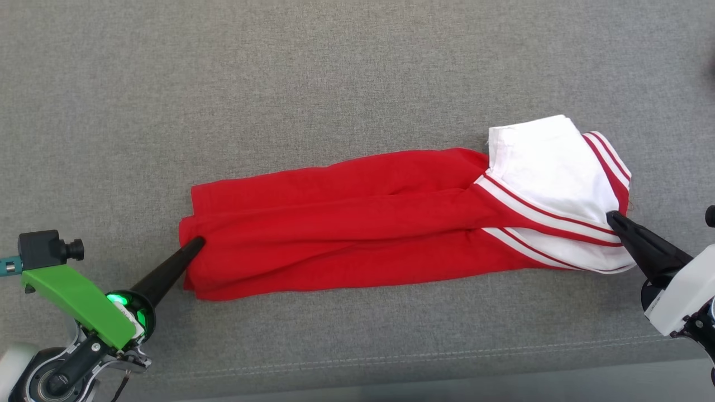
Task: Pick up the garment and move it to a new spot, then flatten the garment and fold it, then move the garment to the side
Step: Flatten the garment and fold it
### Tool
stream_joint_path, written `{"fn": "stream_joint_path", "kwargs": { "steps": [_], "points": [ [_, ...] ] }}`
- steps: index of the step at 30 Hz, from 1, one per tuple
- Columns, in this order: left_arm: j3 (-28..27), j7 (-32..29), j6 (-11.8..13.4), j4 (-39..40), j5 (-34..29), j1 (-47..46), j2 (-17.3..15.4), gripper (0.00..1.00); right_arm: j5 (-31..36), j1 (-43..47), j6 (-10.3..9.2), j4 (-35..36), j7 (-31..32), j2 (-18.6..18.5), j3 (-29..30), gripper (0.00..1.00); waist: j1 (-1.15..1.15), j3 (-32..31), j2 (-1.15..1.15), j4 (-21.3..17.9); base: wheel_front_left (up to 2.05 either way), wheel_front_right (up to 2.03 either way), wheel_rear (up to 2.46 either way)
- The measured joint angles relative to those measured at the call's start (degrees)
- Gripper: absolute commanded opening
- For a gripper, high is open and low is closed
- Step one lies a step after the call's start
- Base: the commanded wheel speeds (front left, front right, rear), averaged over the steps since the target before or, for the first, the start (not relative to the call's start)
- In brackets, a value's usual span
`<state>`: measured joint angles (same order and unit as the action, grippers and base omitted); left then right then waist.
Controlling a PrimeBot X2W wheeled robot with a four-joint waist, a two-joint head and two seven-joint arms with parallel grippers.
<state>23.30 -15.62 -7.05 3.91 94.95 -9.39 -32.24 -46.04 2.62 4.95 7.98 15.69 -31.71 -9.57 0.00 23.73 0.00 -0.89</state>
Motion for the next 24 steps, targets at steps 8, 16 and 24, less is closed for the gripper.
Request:
{"fn": "stream_joint_path", "kwargs": {
  "steps": [8,16,24],
  "points": [
    [0.05,-0.48,0.01,-1.41,-0.1,-0.14,-0.79,0.0,0.38,-0.6,-0.57,-0.08,-0.6,0.92,0.25,0.84,0.0,0.91,0.0,0.26,0.0,0.0,0.0],
    [-1.3,0.09,0.05,-2.29,-0.18,-0.97,-0.92,1.0,0.4,-1.59,-1.0,-0.45,-1.55,2.26,0.45,1.0,0.0,0.85,0.0,-0.18,0.0,0.0,0.0],
    [0.18,-1.08,0.05,-1.41,-0.16,-1.29,-0.67,1.0,0.2,-1.49,-1.54,-0.93,-2.19,2.85,0.89,1.0,0.0,0.6,0.0,-0.7,0.0,0.0,0.0]
  ]
}}
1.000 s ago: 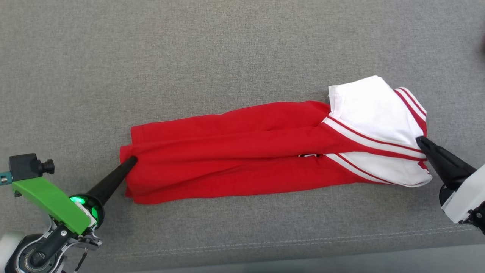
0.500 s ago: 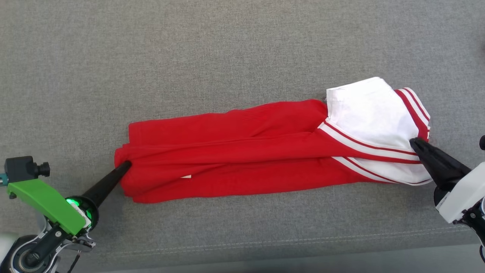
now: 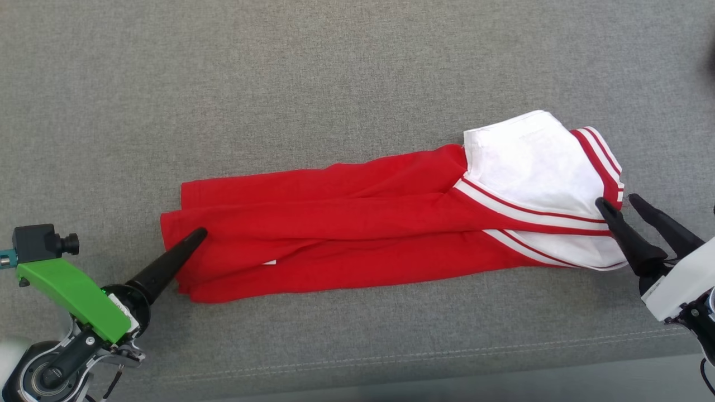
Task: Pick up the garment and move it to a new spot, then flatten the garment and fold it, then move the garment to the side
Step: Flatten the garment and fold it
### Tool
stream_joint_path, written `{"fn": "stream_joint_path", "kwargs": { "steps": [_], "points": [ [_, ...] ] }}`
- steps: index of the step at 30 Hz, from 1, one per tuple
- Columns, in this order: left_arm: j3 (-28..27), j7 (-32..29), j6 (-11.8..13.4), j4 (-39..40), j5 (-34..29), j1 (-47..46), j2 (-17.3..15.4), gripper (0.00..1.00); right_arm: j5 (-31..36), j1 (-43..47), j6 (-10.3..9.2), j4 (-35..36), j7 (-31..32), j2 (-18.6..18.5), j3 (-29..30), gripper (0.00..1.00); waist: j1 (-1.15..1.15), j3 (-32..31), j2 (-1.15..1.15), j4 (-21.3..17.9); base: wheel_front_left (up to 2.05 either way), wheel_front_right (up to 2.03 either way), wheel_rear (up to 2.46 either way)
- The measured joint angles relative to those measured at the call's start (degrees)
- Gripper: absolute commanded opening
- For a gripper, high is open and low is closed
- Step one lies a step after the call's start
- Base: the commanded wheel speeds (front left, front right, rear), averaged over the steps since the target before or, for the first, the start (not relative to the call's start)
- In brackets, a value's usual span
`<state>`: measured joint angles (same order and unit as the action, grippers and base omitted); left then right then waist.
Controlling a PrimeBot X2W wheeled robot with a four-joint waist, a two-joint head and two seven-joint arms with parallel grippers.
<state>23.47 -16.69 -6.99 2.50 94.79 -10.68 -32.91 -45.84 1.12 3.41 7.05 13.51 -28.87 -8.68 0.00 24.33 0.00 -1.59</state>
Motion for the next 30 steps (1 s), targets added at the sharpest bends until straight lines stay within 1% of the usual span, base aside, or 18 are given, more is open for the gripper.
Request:
{"fn": "stream_joint_path", "kwargs": {
  "steps": [1,3,6,9,12,13,17,18,20,22,25,27,30],
  "points": [
    [0.11,0.0,0.0,0.05,0.0,-0.01,0.01,1.0,-0.1,0.03,-0.13,-0.13,-0.53,0.32,0.48,1.0,0.0,-0.03,0.0,-0.05,0.0,0.0,0.0],
    [0.09,0.0,0.0,0.18,0.0,-0.09,0.01,1.0,-0.79,0.05,-1.08,-0.3,-1.56,1.36,1.75,1.0,0.0,-0.1,0.0,-0.13,0.0,0.0,0.0],
    [-0.21,0.21,0.0,0.19,-0.02,-0.15,0.01,1.0,-2.26,0.52,-1.09,-0.46,-2.47,3.15,2.12,1.0,0.0,-0.42,0.0,-0.27,0.0,0.0,0.0],
    [-1.16,1.63,0.0,0.07,-0.54,-0.02,-0.07,1.0,-2.64,1.44,-1.91,-0.51,-3.6,4.25,2.3,1.0,0.0,-1.11,0.0,-0.53,0.0,0.0,0.0],
    [-1.7,3.9,0.0,-0.45,-4.49,0.86,-1.03,1.0,-2.78,2.54,-2.53,-0.46,-5.11,5.19,3.19,1.0,0.0,-2.05,0.0,-0.91,0.0,0.0,0.0],
    [-1.93,4.59,0.0,-0.48,-4.95,1.55,-1.26,1.0,-3.14,3.03,-2.6,-0.38,-5.7,5.67,3.65,1.0,0.0,-2.41,0.0,-1.05,0.0,0.0,0.0],
    [-2.42,8.02,0.02,0.0,-7.22,4.87,-0.87,1.0,-4.68,5.78,-3.16,-0.22,-7.38,7.7,4.66,1.0,0.0,-3.97,0.0,-1.66,0.0,0.0,0.0],
    [-2.67,9.0,0.2,0.21,-7.37,5.78,-0.7,1.0,-5.44,6.62,-3.49,-0.15,-7.66,8.4,4.93,1.0,0.0,-4.35,0.0,-1.82,0.0,0.0,0.0],
    [-2.67,10.44,1.0,0.9,-8.27,7.38,-0.33,1.0,-7.54,8.34,-3.59,-0.1,-8.48,10.09,5.7,1.0,0.0,-5.03,0.0,-2.16,0.0,0.0,0.0],
    [-2.64,11.87,1.68,2.07,-9.6,8.7,0.13,1.0,-8.67,10.14,-3.59,-0.09,-9.01,11.0,6.0,1.0,0.0,-5.49,0.0,-2.48,0.0,0.0,0.0],
    [-2.55,14.35,3.05,3.28,-10.35,9.93,2.09,1.0,-10.09,11.62,-3.59,-0.77,-10.07,12.2,6.8,1.0,0.0,-5.72,0.0,-2.59,0.0,0.0,0.0],
    [-1.48,15.27,3.28,4.65,-11.69,11.06,2.53,1.0,-10.82,11.72,-3.49,-1.42,-10.66,12.95,6.87,1.0,0.0,-5.62,0.0,-2.47,0.0,0.0,0.0],
    [0.16,16.7,4.54,5.87,-14.67,11.93,3.36,1.0,-12.43,11.73,-3.02,-2.53,-11.55,14.08,7.49,1.0,0.0,-5.52,0.0,-1.99,0.0,0.0,0.0]
  ]
}}
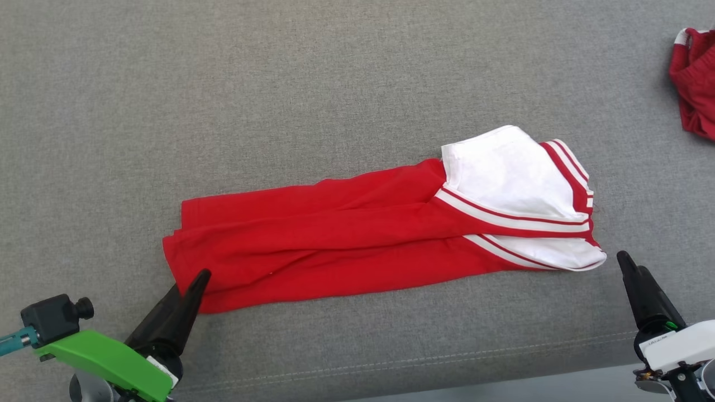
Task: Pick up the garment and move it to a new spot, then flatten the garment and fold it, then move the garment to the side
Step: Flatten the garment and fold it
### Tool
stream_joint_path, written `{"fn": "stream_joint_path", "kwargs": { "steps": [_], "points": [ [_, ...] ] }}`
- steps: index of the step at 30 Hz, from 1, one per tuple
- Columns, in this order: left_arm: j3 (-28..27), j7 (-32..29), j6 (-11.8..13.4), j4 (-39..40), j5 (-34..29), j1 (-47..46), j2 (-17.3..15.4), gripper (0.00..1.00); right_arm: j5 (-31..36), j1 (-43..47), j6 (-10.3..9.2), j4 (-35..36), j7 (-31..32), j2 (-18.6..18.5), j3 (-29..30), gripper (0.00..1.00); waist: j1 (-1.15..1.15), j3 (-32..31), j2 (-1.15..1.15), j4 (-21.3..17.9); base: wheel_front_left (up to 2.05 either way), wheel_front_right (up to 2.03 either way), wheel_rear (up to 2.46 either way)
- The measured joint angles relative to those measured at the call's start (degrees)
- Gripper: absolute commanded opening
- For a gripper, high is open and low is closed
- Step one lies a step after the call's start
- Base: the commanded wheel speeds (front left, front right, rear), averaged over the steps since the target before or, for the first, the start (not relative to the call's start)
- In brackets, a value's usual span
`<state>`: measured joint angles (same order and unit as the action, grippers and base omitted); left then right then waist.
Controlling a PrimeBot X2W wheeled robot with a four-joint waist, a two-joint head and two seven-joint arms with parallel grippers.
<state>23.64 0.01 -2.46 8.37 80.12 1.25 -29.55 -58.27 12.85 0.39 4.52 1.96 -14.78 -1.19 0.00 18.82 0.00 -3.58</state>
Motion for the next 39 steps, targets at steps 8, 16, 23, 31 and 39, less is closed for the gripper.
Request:
{"fn": "stream_joint_path", "kwargs": {
  "steps": [8,16,23,31,39],
  "points": [
    [3.39,2.65,2.79,4.25,-6.79,0.89,0.89,1.0,-3.88,-0.45,2.63,-2.8,-0.25,2.76,-1.31,1.0,0.0,0.67,0.0,1.73,0.0,0.0,0.0],
    [3.34,3.94,5.38,5.97,-7.59,2.42,0.44,1.0,-4.52,-2.92,3.89,-6.05,-0.25,3.48,-3.09,1.0,0.0,2.33,0.0,2.03,0.0,0.0,0.0],
    [2.52,4.23,6.11,7.6,-9.88,2.4,-0.59,1.0,-4.2,-6.47,5.1,-7.98,-0.23,3.28,-4.69,1.0,0.0,2.87,0.0,1.69,0.0,0.0,0.0],
    [1.64,5.1,7.11,8.79,-10.51,2.35,-0.91,1.0,-3.59,-9.5,5.65,-9.84,-0.18,2.89,-5.73,1.0,0.0,2.82,0.0,2.23,0.0,0.0,0.0],
    [-0.26,6.2,8.01,8.61,-11.28,2.48,-1.61,1.0,-2.58,-10.66,6.15,-11.63,-0.16,1.93,-6.9,1.0,0.0,2.1,0.0,3.69,0.0,0.0,0.0]
  ]
}}
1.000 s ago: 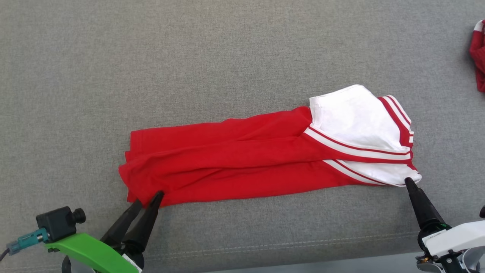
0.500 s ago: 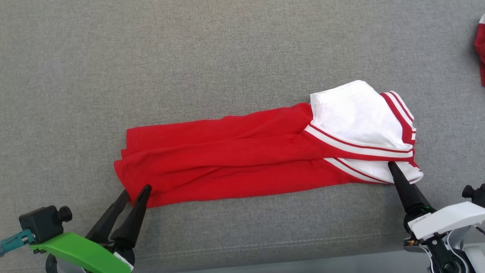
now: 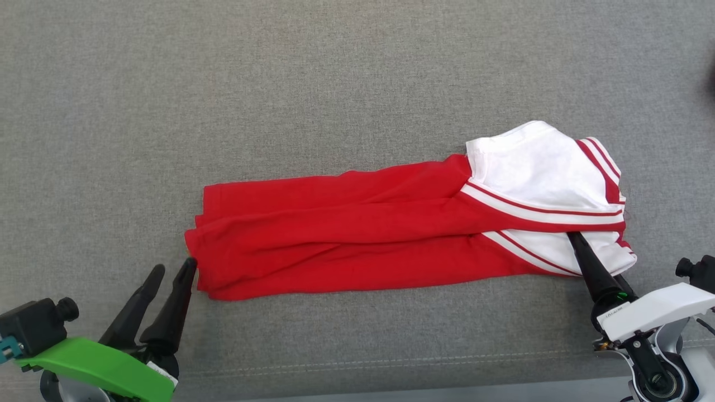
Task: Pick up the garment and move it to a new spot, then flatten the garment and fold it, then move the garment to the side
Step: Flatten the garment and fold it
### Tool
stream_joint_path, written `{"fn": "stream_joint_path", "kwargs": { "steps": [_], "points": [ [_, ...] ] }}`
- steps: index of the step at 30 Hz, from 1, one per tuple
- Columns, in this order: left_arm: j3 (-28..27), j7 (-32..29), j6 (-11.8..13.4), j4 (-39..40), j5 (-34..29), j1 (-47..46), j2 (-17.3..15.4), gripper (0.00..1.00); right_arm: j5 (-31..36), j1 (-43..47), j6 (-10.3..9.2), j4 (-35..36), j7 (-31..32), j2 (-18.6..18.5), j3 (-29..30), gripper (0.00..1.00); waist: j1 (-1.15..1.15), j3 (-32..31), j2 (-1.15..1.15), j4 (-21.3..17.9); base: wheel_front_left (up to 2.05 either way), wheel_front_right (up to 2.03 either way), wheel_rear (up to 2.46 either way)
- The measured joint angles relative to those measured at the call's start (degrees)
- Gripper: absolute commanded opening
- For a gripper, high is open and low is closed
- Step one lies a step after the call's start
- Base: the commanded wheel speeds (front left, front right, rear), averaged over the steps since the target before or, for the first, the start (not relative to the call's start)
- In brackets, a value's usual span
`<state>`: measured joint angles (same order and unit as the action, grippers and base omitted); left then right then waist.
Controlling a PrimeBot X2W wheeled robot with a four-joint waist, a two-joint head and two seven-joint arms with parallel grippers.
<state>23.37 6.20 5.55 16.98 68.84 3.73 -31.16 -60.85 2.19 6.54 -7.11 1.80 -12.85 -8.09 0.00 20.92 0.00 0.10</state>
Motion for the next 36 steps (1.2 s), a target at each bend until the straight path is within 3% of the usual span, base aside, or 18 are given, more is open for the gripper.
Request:
{"fn": "stream_joint_path", "kwargs": {
  "steps": [19,36],
  "points": [
    [-3.19,1.05,0.63,0.92,0.53,2.4,-0.44,1.0,0.9,-1.59,1.01,-2.18,0.51,-0.35,-4.67,1.0,0.0,-0.09,0.0,-2.5,0.0,0.0,0.0],
    [-3.74,0.8,1.29,1.08,0.59,3.68,-0.46,1.0,-0.9,-2.99,0.94,-1.05,-0.24,-1.42,-7.67,1.0,0.0,-0.87,0.0,-1.83,0.0,0.0,0.0]
  ]
}}
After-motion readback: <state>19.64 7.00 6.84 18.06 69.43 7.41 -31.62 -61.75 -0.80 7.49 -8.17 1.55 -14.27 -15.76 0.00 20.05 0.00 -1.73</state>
